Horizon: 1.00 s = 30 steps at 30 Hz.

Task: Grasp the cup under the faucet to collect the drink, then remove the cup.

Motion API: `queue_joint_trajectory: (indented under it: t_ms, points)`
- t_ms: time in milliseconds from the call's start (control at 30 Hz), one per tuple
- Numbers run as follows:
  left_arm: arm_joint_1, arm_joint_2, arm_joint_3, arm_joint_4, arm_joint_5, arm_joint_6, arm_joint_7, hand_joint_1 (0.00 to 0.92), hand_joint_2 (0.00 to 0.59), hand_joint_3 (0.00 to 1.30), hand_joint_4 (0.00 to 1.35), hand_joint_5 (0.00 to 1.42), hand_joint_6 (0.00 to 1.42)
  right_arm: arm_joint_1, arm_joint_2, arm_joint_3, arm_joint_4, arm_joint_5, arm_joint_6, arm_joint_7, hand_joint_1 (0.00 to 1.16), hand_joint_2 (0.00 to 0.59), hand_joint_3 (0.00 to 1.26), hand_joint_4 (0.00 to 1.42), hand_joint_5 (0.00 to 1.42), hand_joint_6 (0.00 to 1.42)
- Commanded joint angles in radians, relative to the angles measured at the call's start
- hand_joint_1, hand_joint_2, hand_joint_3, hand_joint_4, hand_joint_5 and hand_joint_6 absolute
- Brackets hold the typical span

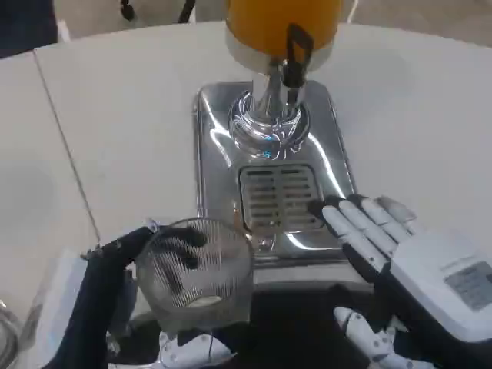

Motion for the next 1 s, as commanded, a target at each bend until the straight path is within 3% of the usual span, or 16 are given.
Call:
queue_joint_trajectory:
  t_ms: [33,300,600,800,1000]
  points:
    - [0.009,-0.026,-0.014,-0.028,0.012,-0.018,-0.007,0.676,0.048,1.20,1.18,1.42,1.42,0.030,-0.001,-0.014,-0.023,0.009,-0.020,-0.011,0.00,0.586,0.00,0.00,0.00,0.00]
    - [0.020,-0.043,-0.006,-0.034,0.021,-0.018,-0.009,0.676,0.048,1.20,1.18,1.42,1.42,0.017,0.012,0.006,-0.025,-0.010,-0.014,-0.006,0.00,0.586,0.00,0.00,0.00,0.00]
    - [0.013,-0.051,0.000,-0.026,0.022,-0.012,-0.008,0.676,0.048,1.20,1.18,1.42,1.42,0.019,0.037,-0.004,-0.032,-0.040,0.015,-0.009,0.01,0.586,0.00,0.00,0.00,0.00]
    - [-0.074,-0.079,-0.004,0.048,0.072,0.010,0.026,0.677,0.048,1.20,1.16,1.42,1.42,0.038,0.069,-0.007,-0.044,-0.071,0.062,-0.002,0.02,0.586,0.00,0.00,0.00,0.00]
    - [-0.268,-0.138,-0.039,0.208,0.158,0.047,0.108,0.677,0.048,1.20,1.16,1.42,1.42,0.026,0.090,0.006,-0.057,-0.091,0.088,0.007,0.02,0.586,0.00,0.00,0.00,0.00]
